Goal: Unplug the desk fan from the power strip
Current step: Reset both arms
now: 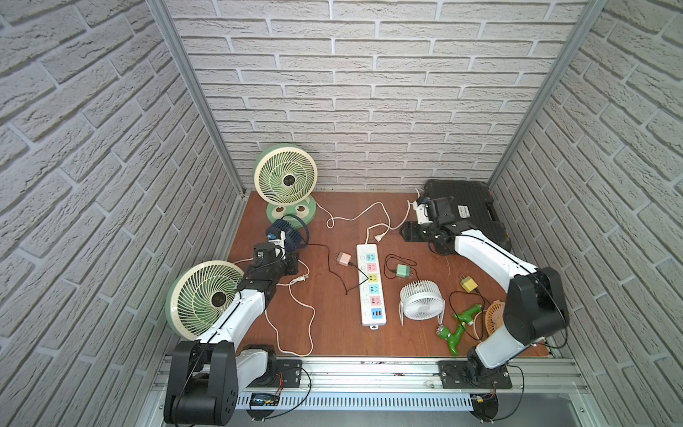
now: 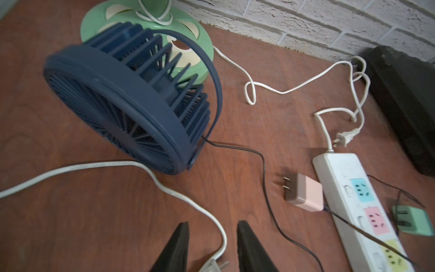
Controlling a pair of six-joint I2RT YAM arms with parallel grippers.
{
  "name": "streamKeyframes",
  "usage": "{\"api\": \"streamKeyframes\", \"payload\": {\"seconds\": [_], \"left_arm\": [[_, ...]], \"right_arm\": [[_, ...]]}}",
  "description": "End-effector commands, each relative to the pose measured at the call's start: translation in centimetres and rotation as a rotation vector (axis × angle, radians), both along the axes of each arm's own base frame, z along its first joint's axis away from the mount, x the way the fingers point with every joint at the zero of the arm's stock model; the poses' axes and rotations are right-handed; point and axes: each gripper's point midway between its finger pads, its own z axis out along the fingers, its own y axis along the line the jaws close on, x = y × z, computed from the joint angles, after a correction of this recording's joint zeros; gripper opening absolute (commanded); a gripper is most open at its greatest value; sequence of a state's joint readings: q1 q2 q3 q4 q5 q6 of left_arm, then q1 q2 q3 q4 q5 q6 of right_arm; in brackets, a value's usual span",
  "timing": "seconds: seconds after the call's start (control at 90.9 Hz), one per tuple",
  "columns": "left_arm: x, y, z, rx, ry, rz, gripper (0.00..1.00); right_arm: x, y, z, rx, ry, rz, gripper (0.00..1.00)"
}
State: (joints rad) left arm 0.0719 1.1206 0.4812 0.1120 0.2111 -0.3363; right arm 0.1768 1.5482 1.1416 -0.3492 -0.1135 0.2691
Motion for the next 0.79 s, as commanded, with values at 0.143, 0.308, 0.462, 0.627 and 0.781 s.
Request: {"api": "streamKeyframes", "payload": {"seconds": [0.143, 0.308, 0.462, 0.627, 0.781], "left_arm": [[1.2, 3.4, 2.3, 0.217, -0.163, 0.024, 0.77], [1.9, 4.0, 1.1, 0.263, -0.200, 0.016, 0.98], [2.0, 3.6, 0.9, 0.297, -0.294, -0.015, 0.98], [2.4, 3.2, 1.1, 0.314, -0.372, -0.035, 0.98], [2.4, 3.0, 1.1, 0.351, -0.415, -0.035, 0.98]], "right_arm": [[-2.6, -9.0, 1.9, -0.146, -0.221, -0.186, 0.90], [-3.9, -11.2, 0.1, -0.214, -0.324, -0.227, 0.95], [-3.7, -11.8, -1.7, -0.273, -0.417, -0.216, 0.96], [-2.6, -11.4, -3.3, -0.277, -0.477, -0.189, 0.96], [-1.9, -10.8, -4.4, -0.247, -0.506, -0.161, 0.97]]}}
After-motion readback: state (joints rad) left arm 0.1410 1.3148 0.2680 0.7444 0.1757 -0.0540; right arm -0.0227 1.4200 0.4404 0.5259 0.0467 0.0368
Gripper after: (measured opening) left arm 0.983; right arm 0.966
